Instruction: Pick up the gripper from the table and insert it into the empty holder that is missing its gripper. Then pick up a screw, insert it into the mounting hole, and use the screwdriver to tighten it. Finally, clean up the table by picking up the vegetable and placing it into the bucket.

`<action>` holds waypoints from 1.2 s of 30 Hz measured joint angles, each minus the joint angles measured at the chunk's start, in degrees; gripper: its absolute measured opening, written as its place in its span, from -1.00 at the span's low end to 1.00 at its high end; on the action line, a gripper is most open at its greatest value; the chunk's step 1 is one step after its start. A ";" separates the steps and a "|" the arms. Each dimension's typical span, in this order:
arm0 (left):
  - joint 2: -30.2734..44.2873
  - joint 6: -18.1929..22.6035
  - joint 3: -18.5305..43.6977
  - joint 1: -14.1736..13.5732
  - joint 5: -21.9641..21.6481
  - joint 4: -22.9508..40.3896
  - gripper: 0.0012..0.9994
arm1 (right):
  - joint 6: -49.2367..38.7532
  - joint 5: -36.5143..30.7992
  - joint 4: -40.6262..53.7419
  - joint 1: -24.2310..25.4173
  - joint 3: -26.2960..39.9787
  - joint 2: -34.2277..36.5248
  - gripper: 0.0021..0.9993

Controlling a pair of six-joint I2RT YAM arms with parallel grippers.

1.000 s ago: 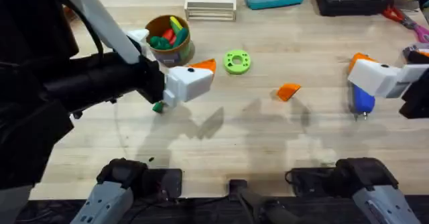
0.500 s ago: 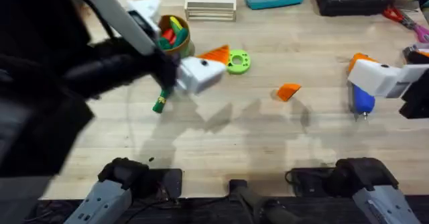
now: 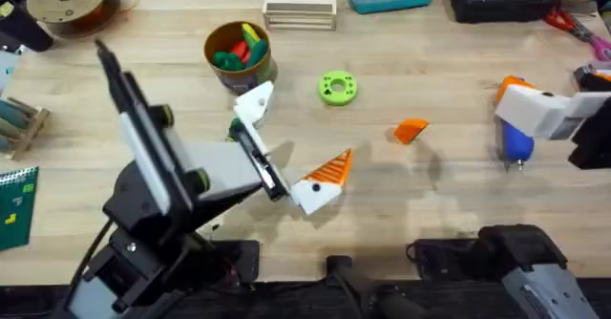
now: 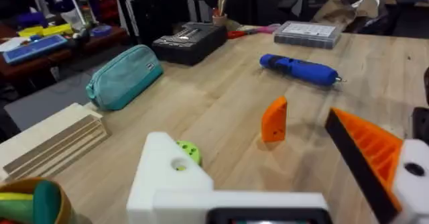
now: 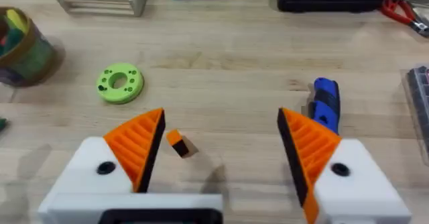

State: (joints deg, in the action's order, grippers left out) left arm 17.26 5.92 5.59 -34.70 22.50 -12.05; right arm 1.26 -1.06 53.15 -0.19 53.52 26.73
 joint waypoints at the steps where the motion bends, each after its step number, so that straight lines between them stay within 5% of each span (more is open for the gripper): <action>1: -1.65 -0.36 -0.62 0.00 -0.21 0.66 0.97 | 0.00 0.00 -0.01 0.00 0.00 0.01 0.98; 11: -16.48 -2.14 -4.79 0.00 -1.20 8.92 0.98 | 0.00 0.00 -0.01 0.00 0.00 -0.01 0.98; 17: -16.93 -3.44 -4.95 0.00 0.63 15.67 0.97 | 0.00 0.00 -0.01 0.00 0.00 0.01 0.98; 36: -16.95 -3.79 -4.95 0.00 3.41 15.63 0.97 | 0.00 0.00 -0.01 0.00 0.00 -0.01 0.98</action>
State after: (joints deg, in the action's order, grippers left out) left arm 0.31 2.13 0.64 -34.70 25.91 3.58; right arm 1.26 -1.06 53.15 -0.19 53.52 26.72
